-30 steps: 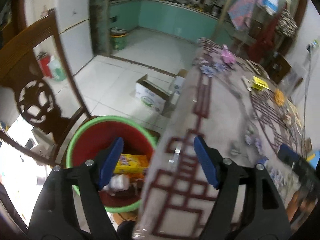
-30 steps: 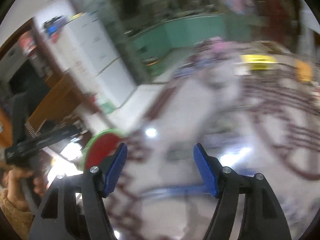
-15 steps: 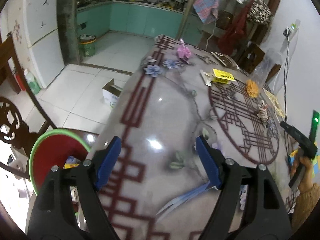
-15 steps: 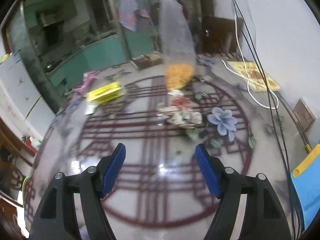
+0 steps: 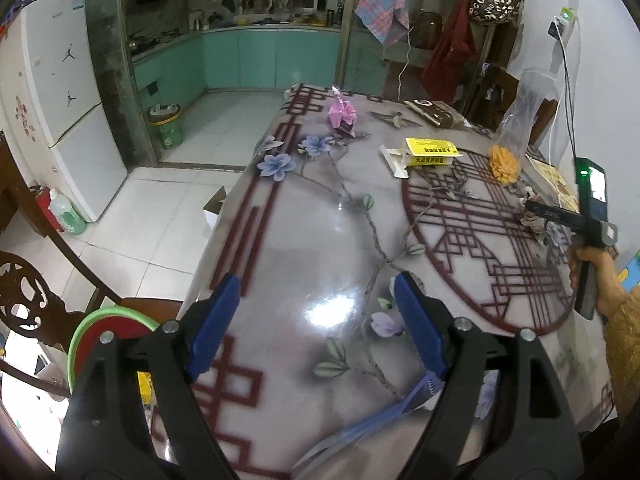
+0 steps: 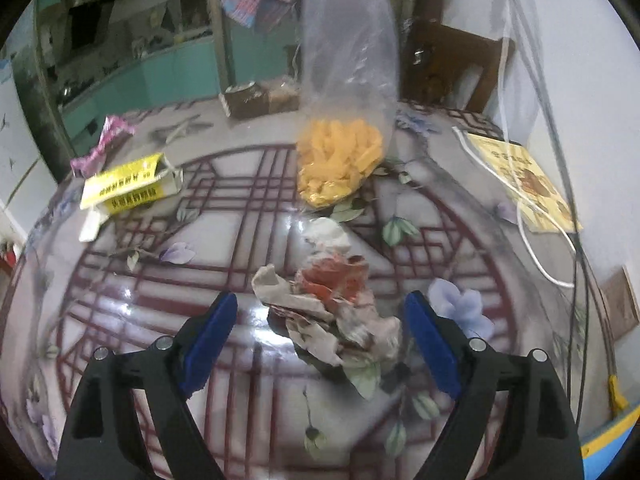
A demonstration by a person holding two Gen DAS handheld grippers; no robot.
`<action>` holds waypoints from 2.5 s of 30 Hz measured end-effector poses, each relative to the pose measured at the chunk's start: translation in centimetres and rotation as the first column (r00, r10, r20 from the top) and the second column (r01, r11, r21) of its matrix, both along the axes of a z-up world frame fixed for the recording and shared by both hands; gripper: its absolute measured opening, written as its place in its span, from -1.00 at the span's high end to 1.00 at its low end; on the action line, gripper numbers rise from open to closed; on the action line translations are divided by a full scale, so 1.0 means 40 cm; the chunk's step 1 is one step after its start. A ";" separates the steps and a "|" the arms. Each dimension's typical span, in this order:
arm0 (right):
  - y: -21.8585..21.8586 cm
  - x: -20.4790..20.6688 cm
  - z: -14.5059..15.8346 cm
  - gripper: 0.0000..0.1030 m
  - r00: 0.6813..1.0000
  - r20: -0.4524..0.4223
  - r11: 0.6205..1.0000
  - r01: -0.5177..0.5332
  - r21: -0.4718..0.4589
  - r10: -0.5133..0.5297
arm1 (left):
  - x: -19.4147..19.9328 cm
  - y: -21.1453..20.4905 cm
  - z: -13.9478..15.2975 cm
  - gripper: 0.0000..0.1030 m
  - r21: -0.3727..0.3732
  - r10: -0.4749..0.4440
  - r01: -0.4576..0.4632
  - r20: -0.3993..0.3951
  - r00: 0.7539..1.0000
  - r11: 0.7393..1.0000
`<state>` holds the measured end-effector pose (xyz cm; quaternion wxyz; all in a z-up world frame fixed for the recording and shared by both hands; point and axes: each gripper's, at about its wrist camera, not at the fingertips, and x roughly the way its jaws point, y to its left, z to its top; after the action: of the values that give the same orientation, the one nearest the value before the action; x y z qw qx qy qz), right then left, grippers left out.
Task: Collect trash
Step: 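Move the right tool toward the crumpled paper on the table while the left tool returns, then grasp the crumpled newspaper with the right tool while the left tool grasps the yellow box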
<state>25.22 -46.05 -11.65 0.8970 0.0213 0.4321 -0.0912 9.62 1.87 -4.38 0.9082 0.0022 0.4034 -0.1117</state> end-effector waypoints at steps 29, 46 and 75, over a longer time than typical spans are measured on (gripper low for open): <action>0.006 -0.438 0.033 -0.48 0.996 -0.093 0.960 0.025 0.280 0.002 | -0.035 -0.176 -0.053 -0.64 0.067 -0.116 0.117 -0.022 0.993 0.991; 0.041 -0.337 0.031 0.24 0.988 -0.077 0.877 -0.084 0.474 0.137 | 0.431 -0.539 -0.101 -0.80 0.335 -0.319 0.321 -0.061 0.946 0.886; 0.027 -0.340 0.050 0.22 0.993 -0.036 0.868 -0.084 0.490 0.116 | 0.341 -0.615 -0.064 0.49 0.266 -0.325 0.352 -0.143 0.935 0.897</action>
<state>11.63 -44.95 -9.65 0.8520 0.2211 0.4700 0.0664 23.24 -22.72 -6.94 0.8447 0.1987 0.4513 -0.2082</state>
